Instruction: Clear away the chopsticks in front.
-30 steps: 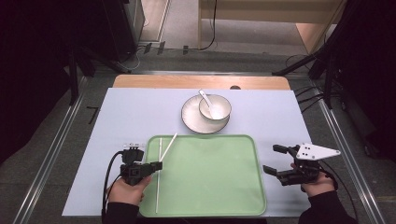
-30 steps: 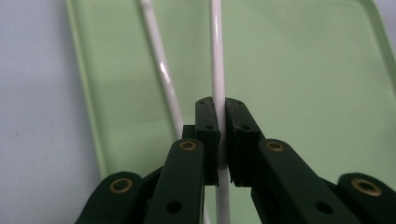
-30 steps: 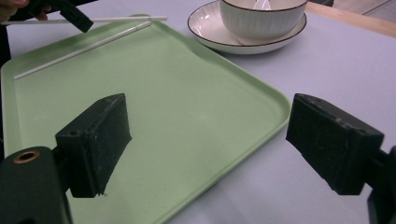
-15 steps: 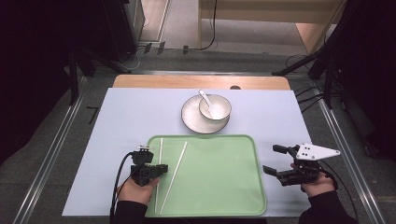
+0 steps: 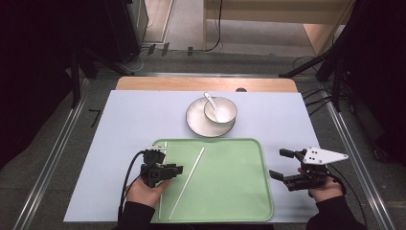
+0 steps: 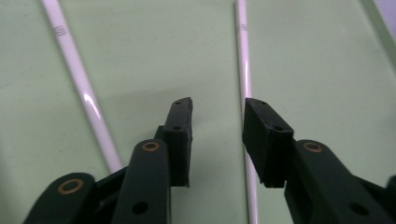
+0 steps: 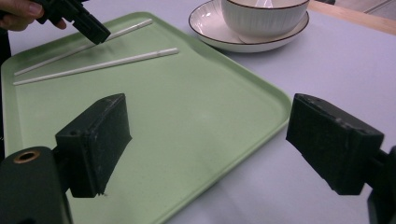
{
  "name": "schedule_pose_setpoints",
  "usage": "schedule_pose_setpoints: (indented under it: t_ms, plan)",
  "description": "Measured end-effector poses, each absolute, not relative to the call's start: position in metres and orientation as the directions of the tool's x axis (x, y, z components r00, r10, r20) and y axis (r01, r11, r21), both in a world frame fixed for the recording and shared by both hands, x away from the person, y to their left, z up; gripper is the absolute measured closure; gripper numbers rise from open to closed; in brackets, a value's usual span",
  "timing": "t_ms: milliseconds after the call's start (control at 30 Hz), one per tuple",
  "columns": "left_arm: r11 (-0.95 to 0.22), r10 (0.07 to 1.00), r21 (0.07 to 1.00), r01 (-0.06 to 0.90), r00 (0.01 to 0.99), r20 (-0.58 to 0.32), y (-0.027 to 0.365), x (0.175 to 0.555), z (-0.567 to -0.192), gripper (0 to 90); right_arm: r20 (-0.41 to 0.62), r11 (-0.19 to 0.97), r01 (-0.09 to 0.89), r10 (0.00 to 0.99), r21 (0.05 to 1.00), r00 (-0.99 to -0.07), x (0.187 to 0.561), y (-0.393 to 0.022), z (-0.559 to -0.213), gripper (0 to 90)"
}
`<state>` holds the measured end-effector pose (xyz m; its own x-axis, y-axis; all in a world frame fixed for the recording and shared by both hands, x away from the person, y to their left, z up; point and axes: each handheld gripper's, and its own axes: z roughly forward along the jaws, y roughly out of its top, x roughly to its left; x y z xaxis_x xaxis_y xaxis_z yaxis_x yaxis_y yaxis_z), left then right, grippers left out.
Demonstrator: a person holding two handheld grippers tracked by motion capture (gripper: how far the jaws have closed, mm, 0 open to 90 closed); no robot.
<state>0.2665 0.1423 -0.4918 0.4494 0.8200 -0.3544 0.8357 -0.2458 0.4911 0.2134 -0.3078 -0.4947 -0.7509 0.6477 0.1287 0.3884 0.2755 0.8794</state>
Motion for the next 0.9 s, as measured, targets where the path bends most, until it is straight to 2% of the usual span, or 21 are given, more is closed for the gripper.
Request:
schedule_pose_setpoints:
  t_ms: [100,200,267,367,400,633,900]
  plan:
    - [-0.251,0.795,0.485,0.838,0.464,-0.390,0.142,0.269,-0.492,56.4,0.130,0.274,0.390,0.648,0.879,-0.750,0.213,-0.308,-0.495,14.0]
    - [-0.289,0.775,0.499,0.817,0.506,-0.379,0.135,0.271,-0.489,56.4,0.131,0.273,0.391,0.650,0.879,-0.749,0.213,-0.308,-0.495,14.0]
    - [-0.310,0.771,0.509,0.803,0.526,-0.360,0.128,0.272,-0.484,66.4,0.130,0.275,0.390,0.647,0.879,-0.751,0.213,-0.308,-0.495,14.0]
    - [-0.320,0.742,0.536,0.781,0.558,-0.371,0.118,0.277,-0.484,86.5,0.129,0.275,0.390,0.650,0.879,-0.749,0.213,-0.308,-0.495,14.0]
    - [-0.324,0.737,0.527,0.786,0.559,-0.381,0.114,0.279,-0.486,90.0,0.130,0.274,0.390,0.651,0.879,-0.748,0.213,-0.308,-0.495,14.0]
    - [-0.375,0.736,0.468,0.800,0.564,-0.375,0.094,0.283,-0.510,90.0,0.131,0.272,0.391,0.651,0.879,-0.747,0.213,-0.309,-0.495,14.0]
    - [-0.349,0.775,0.451,0.821,0.523,-0.354,0.117,0.289,-0.511,90.0,0.131,0.271,0.390,0.651,0.880,-0.748,0.213,-0.309,-0.495,14.0]
